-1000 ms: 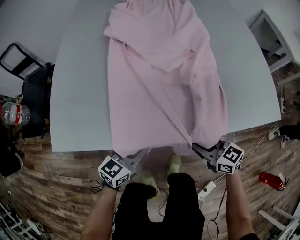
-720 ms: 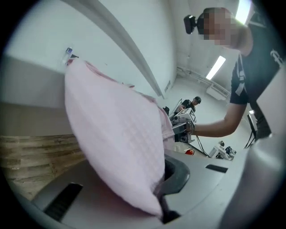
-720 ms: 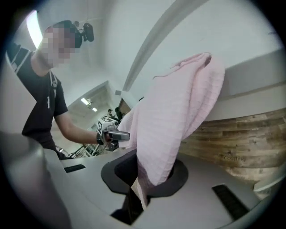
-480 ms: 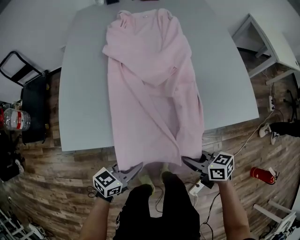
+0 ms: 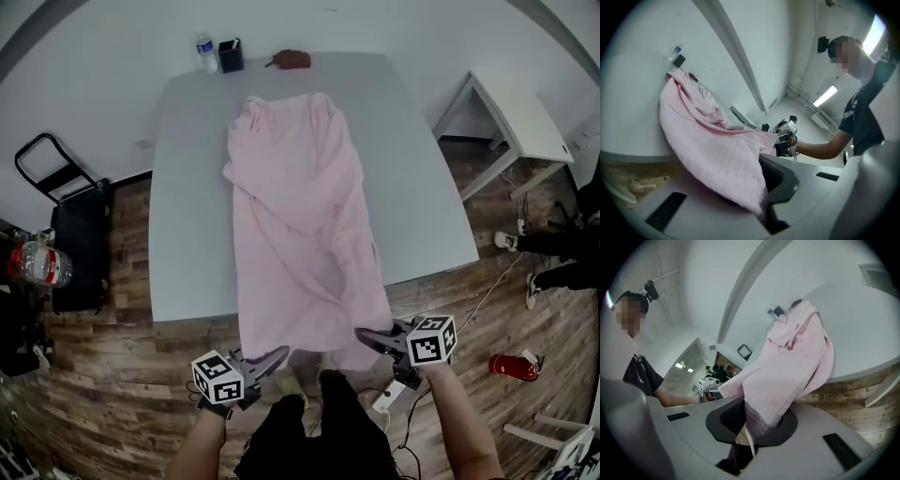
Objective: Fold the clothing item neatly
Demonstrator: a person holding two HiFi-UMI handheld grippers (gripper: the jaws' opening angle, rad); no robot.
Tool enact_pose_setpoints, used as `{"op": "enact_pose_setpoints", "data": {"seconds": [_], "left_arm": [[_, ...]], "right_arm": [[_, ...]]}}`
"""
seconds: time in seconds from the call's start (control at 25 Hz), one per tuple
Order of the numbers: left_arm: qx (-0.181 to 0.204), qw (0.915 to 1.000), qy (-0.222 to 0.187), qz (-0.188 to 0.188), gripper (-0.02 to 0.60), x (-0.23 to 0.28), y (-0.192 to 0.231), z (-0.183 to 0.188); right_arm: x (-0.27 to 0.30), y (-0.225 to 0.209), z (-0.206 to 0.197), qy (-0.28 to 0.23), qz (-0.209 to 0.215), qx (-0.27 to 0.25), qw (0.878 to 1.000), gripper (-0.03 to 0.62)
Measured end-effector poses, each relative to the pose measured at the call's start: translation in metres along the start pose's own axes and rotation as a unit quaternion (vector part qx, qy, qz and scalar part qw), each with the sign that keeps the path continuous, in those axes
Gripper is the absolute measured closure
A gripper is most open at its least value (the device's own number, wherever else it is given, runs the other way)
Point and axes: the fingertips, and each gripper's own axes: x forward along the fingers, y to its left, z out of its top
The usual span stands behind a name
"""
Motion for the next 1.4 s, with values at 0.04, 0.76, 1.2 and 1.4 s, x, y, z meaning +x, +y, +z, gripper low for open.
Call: {"op": "enact_pose_setpoints", "data": {"seconds": [0.04, 0.76, 1.2, 1.4], "left_arm": [[0.005, 1.0000, -0.005, 0.002, 0.572, -0.001, 0.000, 0.007], [-0.011, 0.9994, -0.019, 0.026, 0.572, 0.012, 0.028, 0.148], [-0.074, 0.9937, 0.036, 0.077, 0.572, 0.061, 0.135, 0.227], [-0.114, 0.9889, 0.057, 0.076, 0.572, 0.074, 0.184, 0.248]], "right_arm": [[-0.003, 0.003, 0.010, -0.006, -0.003, -0.005, 1.000, 0.547], [-0.006, -0.001, 0.133, 0.000, 0.008, 0.039, 0.999, 0.546], [0.041, -0.071, 0.232, 0.049, 0.060, 0.115, 0.990, 0.546], [0.066, -0.100, 0.265, 0.064, 0.061, 0.133, 0.987, 0.546]]}}
